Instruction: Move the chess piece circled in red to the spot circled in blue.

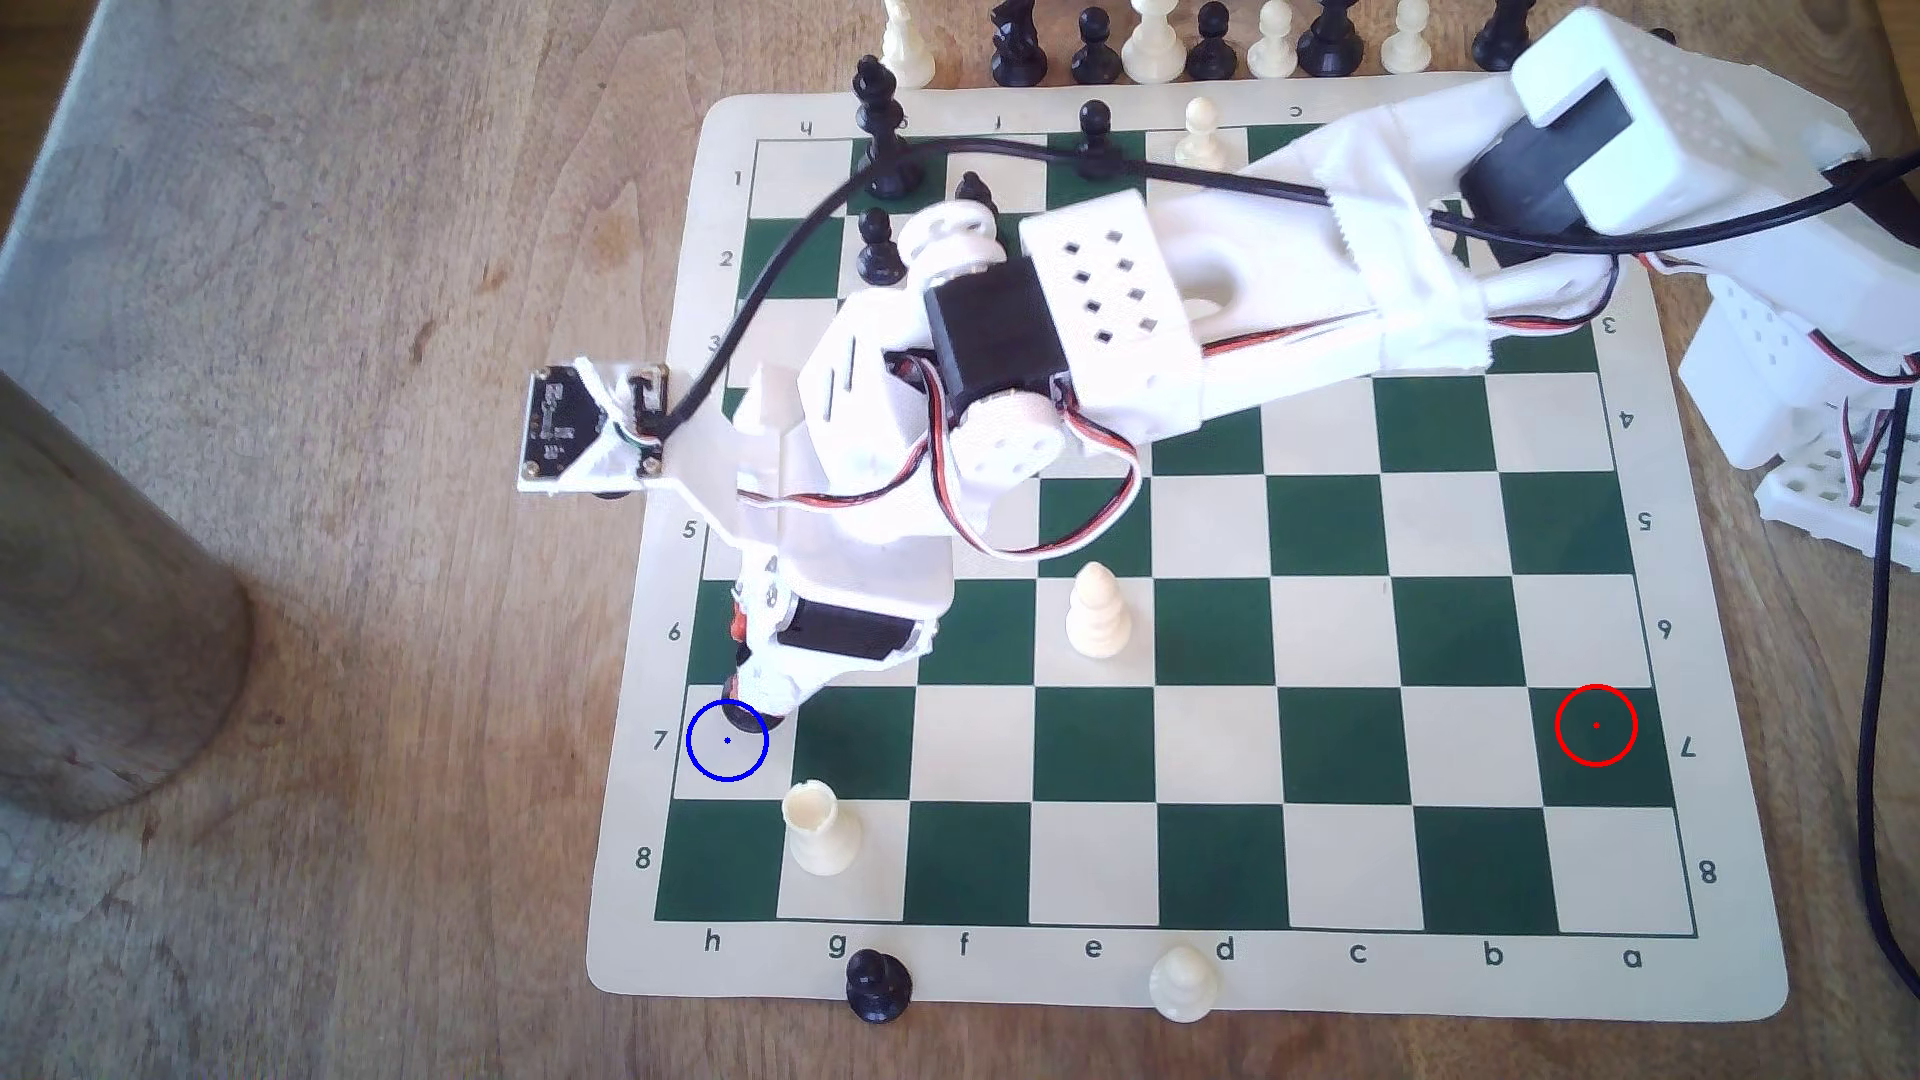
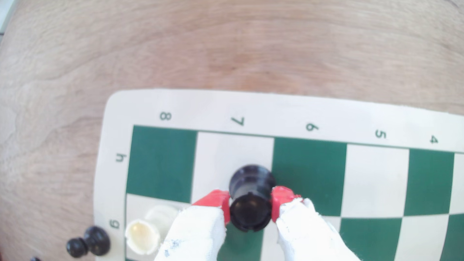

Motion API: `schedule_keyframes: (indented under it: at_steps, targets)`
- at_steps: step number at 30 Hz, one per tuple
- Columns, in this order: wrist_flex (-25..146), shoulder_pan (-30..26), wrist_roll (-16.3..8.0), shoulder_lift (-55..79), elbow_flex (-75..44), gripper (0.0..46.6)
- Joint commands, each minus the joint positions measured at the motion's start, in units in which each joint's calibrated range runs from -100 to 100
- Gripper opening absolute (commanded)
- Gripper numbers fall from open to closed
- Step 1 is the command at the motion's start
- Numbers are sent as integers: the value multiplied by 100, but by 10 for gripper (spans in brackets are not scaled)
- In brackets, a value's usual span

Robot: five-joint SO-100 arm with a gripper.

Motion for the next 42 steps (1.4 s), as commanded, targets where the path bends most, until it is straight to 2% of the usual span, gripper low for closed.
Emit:
schedule_keyframes:
  at_steps: [1, 12, 27, 42]
  targets:
    - [-154, -41, 68, -194, -681, 4]
    - [-138, -25, 132, 460, -1578, 4]
    - [411, -119, 122, 146, -1578, 4]
    - [337, -119, 142, 418, -1524, 5]
